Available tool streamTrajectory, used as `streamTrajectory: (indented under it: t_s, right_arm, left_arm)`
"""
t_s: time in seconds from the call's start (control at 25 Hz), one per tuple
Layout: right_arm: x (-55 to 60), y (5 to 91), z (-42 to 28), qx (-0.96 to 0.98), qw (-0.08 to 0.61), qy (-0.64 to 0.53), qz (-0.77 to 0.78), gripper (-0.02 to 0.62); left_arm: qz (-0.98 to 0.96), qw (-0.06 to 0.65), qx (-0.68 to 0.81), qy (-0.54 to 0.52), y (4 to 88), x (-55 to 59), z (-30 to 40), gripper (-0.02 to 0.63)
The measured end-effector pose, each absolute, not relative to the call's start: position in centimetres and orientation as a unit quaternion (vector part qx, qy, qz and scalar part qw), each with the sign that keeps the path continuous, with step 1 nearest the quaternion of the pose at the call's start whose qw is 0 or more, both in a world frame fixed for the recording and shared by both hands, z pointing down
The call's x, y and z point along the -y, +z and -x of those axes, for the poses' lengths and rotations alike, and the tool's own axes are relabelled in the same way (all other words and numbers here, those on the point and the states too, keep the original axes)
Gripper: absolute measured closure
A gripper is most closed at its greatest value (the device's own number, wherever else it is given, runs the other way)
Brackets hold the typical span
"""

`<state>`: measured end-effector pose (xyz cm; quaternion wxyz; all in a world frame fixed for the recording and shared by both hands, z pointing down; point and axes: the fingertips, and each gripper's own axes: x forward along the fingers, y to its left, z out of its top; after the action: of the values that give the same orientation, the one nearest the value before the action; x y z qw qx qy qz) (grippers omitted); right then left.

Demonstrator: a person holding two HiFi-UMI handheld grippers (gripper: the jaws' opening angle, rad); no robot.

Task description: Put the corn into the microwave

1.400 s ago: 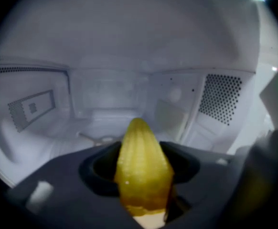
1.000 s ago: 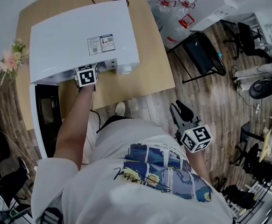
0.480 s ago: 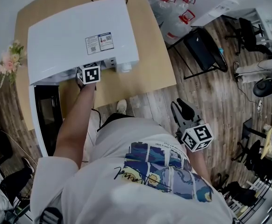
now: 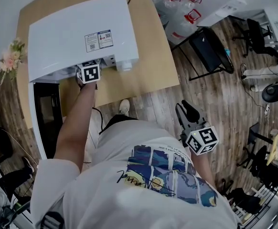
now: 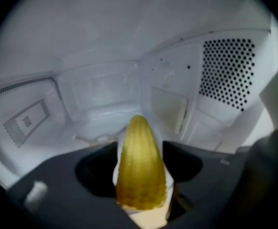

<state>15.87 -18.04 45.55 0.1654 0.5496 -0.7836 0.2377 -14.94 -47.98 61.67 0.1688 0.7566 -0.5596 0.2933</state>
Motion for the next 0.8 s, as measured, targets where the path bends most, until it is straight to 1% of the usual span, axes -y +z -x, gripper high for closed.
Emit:
streamTrajectory:
  t_s: [0.48, 0.8]
  right_arm:
    - [14.7, 45.2, -17.6, 0.807, 0.156, 0.227, -0.523, 0.505]
    - [11.3, 45.0, -18.5, 0.825, 0.151, 0.216, -0.499, 0.508]
  left_arm:
    - [-0.739, 0.16, 0.593, 0.276, 59.0, 43.4, 15.8, 0.305]
    - [-0.723, 0.167, 0.619, 0.257, 57.3, 37.8, 16.8, 0.305]
